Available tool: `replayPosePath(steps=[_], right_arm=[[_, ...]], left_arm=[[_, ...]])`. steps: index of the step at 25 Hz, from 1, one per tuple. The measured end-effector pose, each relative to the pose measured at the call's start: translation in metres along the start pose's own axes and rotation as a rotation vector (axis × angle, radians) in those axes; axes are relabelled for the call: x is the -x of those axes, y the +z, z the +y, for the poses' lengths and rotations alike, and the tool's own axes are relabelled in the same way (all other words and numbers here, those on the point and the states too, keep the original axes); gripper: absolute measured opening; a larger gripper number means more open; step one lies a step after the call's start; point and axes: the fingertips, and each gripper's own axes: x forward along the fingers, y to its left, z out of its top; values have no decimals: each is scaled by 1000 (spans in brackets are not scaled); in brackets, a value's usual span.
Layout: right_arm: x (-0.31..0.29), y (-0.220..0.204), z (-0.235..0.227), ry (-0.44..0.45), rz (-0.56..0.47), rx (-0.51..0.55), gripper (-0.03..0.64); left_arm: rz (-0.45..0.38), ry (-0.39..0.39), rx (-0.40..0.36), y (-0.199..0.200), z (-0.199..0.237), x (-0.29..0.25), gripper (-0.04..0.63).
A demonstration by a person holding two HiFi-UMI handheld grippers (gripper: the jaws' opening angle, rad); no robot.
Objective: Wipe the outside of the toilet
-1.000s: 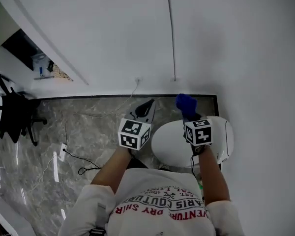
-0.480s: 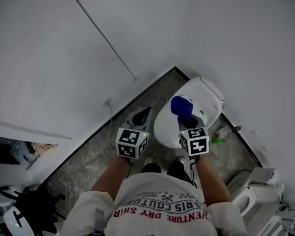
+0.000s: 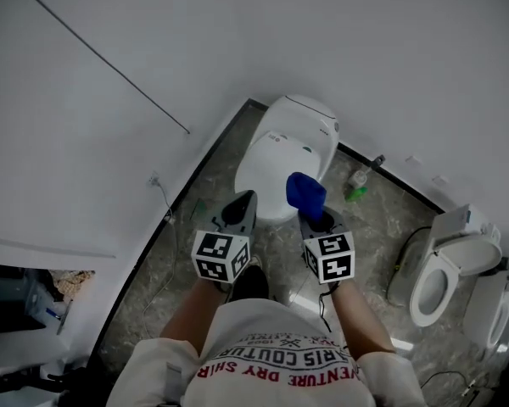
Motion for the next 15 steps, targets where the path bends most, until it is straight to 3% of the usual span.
replayPosePath(steps=[9, 15], right_arm=[[148, -95, -5, -92, 8, -72, 77], [202, -124, 11, -141, -19, -88, 77]], left_arm=[[-2, -50, 37, -44, -136, 85, 6], [-21, -98, -3, -49, -178, 128, 6]])
